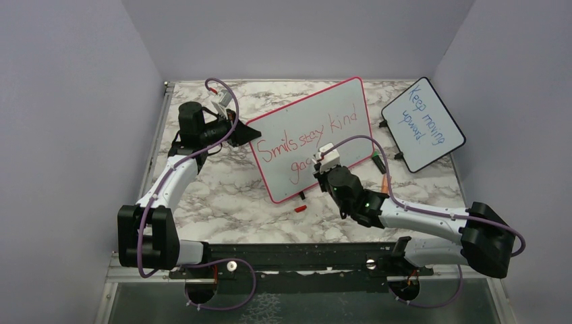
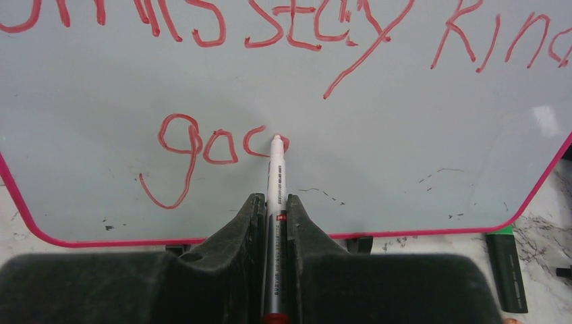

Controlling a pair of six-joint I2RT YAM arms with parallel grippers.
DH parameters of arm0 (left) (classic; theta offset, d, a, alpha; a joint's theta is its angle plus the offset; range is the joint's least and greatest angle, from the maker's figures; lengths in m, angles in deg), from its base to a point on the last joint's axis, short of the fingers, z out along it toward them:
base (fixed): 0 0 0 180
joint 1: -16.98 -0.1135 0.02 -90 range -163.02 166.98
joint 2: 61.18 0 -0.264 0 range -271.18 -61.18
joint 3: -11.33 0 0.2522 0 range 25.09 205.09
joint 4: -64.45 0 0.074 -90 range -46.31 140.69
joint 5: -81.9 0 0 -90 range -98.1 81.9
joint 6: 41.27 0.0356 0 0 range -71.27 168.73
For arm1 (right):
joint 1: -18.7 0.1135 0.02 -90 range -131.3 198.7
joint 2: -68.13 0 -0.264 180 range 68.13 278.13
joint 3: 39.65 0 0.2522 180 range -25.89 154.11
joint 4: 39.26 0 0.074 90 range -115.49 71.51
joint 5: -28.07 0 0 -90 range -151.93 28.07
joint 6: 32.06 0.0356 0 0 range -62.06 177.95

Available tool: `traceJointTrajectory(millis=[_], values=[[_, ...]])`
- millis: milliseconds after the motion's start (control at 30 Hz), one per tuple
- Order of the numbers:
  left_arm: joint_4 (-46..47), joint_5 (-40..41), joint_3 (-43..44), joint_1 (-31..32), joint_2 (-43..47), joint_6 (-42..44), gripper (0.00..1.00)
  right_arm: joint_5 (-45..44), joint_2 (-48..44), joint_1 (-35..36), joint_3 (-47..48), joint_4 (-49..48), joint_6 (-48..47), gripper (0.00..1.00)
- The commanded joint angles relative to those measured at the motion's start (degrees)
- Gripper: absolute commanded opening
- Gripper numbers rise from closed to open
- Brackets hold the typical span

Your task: Write a sentence on the whiteboard

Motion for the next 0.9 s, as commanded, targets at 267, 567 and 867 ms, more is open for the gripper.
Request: traceJointTrajectory(millis=[267, 567, 867], values=[[-6.1, 9.6, -1.4, 0.7, -2.7, 7.9, 0.00, 6.5, -1.3, -0.5, 1.1, -0.4, 0.5, 0.01], [-6.2, 9.8, -1.4, 0.7, -2.5, 7.9, 0.00, -0.2, -5.8, -2.6, -1.9, 2.6, 0.5, 0.01], [-6.5, 9.9, -1.4, 1.0, -2.6, 8.1, 0.00, 1.5, -6.0, -5.0, -3.5, 1.5, 1.1, 0.01]])
